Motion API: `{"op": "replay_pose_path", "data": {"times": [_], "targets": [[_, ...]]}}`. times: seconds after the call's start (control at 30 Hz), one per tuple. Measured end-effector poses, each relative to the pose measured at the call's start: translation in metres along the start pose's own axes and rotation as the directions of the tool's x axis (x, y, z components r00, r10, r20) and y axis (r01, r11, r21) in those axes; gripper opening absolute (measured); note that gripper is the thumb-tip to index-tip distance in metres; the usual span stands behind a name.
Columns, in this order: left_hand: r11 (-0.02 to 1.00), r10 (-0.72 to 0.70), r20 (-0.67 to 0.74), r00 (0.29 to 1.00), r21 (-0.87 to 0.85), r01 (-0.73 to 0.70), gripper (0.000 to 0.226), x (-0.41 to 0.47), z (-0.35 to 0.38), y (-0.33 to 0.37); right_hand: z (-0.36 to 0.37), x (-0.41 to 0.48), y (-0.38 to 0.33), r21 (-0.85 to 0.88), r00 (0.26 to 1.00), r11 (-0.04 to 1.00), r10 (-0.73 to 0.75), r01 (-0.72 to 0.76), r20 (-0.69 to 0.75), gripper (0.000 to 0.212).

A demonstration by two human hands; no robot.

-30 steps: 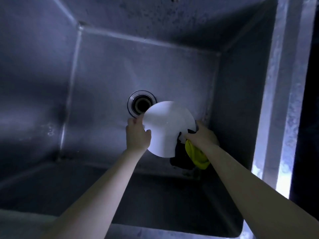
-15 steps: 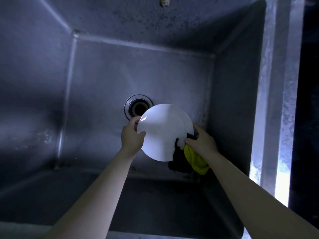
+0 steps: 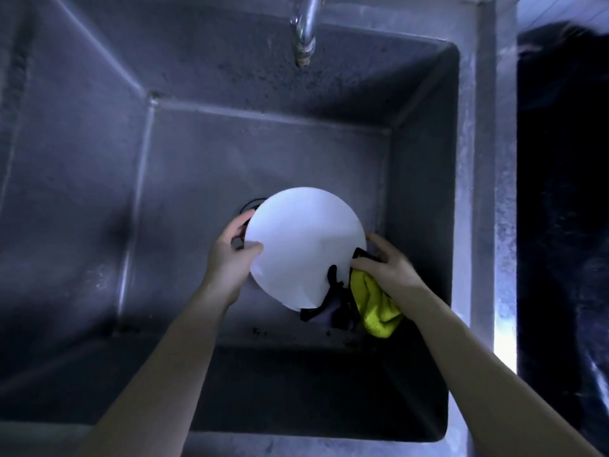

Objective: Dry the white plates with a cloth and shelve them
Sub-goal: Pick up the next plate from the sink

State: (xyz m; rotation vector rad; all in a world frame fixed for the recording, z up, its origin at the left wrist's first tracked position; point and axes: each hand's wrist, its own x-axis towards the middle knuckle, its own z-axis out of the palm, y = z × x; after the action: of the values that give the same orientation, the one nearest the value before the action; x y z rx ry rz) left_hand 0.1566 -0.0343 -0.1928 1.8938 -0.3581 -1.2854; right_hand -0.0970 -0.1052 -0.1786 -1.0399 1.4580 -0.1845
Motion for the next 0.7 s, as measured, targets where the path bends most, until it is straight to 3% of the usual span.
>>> {"op": "replay_pose_path", "data": {"times": [0.23,0.47,0.53,0.6,0.7], "targets": [[0.971,0.083,-0.051,0.995,-0.219,-0.092,0.056,-0.034,-0.003,0.034,-0.015,-0.033,-0.054,-0.009,0.993,0.993,-0.118,0.118,-0.021,0.043],[0.938,0.147,0.011,0.989,-0.319,-0.136,0.050,-0.074,-0.006,0.080,-0.026,-0.091,-0.097,0.171,0.983,0.969,-0.185,0.180,0.009,0.039],[0.927,0.155,-0.045,0.987,-0.339,-0.161,0.044,-0.086,-0.008,0.088,-0.033,-0.109,-0.112,0.110,0.984,0.979,-0.176,0.173,0.015,0.025],[0.910,0.165,-0.094,0.982,-0.369,-0.188,0.043,-0.098,-0.010,0.096,-0.044,-0.126,-0.127,-0.081,0.983,0.981,-0.178,0.176,-0.030,0.006],[0.895,0.212,-0.154,0.965,-0.365,-0.255,0.046,-0.116,-0.012,0.109,-0.062,-0.145,-0.150,-0.358,0.964,0.919,-0.227,0.166,-0.137,0.040]]}}
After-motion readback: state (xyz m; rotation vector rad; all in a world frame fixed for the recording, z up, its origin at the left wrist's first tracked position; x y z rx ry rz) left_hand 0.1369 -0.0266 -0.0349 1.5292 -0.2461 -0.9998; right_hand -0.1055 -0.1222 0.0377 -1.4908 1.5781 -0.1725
